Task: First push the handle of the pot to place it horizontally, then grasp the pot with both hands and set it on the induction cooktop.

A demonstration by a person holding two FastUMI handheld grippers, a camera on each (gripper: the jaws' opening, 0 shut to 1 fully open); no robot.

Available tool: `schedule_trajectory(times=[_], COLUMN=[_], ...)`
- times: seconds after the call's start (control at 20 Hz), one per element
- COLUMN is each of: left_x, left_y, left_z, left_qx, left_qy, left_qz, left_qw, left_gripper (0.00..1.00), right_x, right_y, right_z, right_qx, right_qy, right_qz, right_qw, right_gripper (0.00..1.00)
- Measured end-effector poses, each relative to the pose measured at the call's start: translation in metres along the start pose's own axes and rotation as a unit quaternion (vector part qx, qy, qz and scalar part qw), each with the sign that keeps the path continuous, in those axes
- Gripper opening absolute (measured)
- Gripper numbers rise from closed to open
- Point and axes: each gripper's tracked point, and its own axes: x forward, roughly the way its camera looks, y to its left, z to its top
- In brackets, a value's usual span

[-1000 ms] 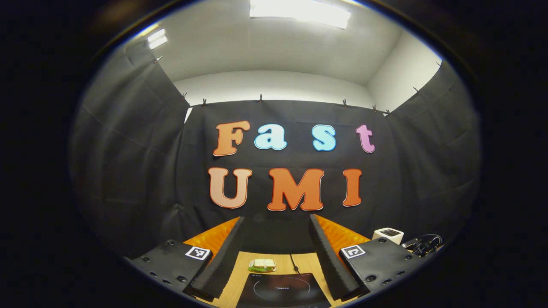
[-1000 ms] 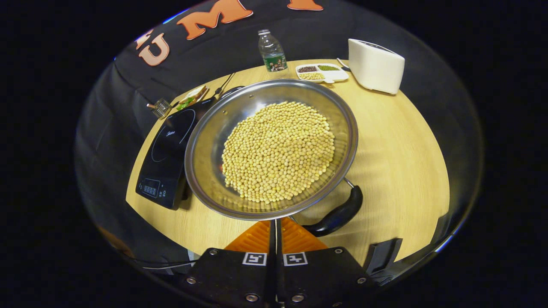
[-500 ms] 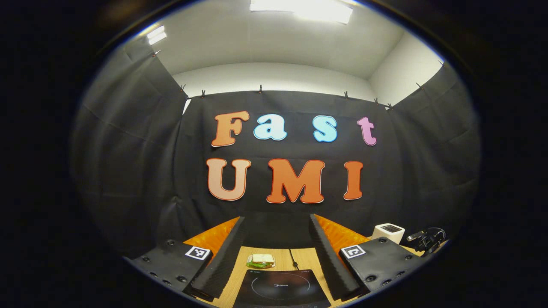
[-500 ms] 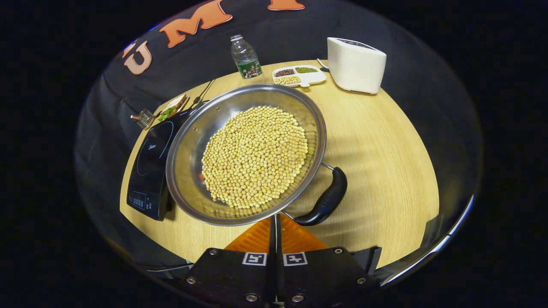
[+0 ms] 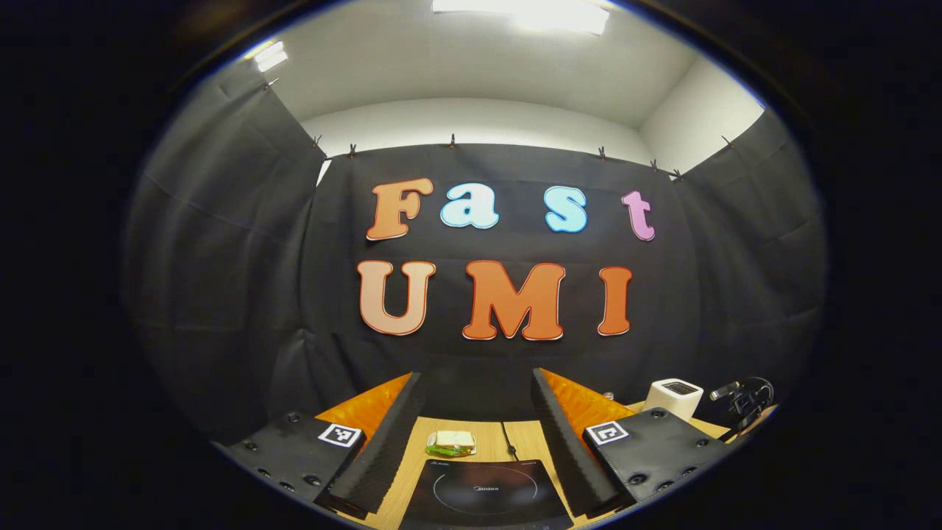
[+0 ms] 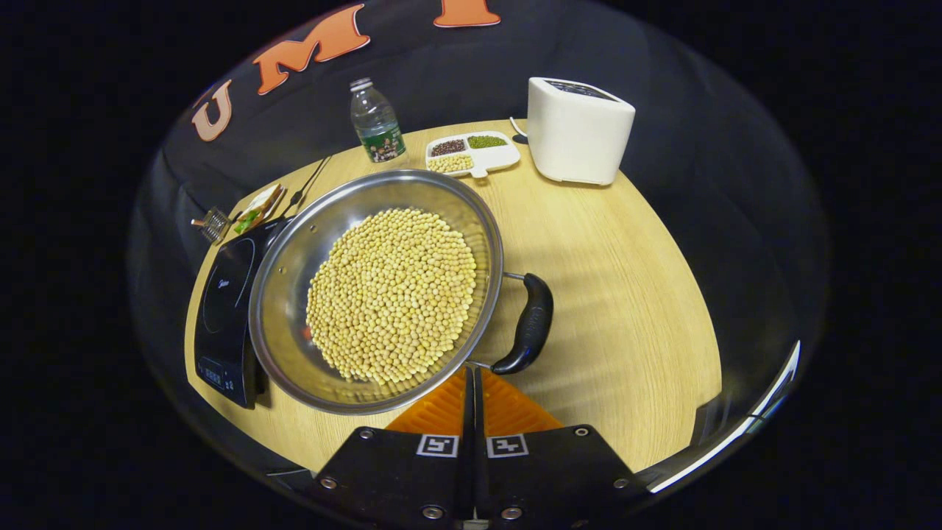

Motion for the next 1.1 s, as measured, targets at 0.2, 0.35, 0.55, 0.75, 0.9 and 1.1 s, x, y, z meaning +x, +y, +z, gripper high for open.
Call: schedule_trajectory(times=[0.2, 0.35, 0.55, 0.75, 0.9, 1.1], left_x=[0.009, 0.016, 0.026, 0.032, 0.038, 0.045], left_y=[0.004, 0.004, -0.001, -0.002, -0.006, -0.009], left_z=[-0.009, -0.011, -0.018, -0.030, -0.037, -0.043], left_qx=[0.009, 0.016, 0.019, 0.023, 0.022, 0.027], left_qy=[0.015, 0.018, 0.023, 0.033, 0.040, 0.044], left_qz=[0.004, 0.005, 0.001, -0.003, -0.004, -0.003], left_qw=[1.000, 1.000, 1.000, 0.999, 0.999, 0.999], left_gripper=[0.96, 0.95, 0.95, 0.95, 0.95, 0.98], right_x=[0.019, 0.029, 0.036, 0.045, 0.049, 0.057], right_y=[-0.010, -0.015, -0.022, -0.028, -0.033, -0.036], right_z=[0.018, 0.023, 0.037, 0.050, 0.060, 0.074], right_qx=[0.029, 0.036, 0.041, 0.047, 0.039, 0.028], right_qy=[-0.007, -0.008, -0.013, -0.016, -0.021, -0.033], right_qz=[-0.018, -0.026, -0.031, -0.043, -0.051, -0.060], right_qw=[0.999, 0.999, 0.999, 0.998, 0.998, 0.997], right_gripper=[0.00, 0.00, 0.00, 0.01, 0.02, 0.02])
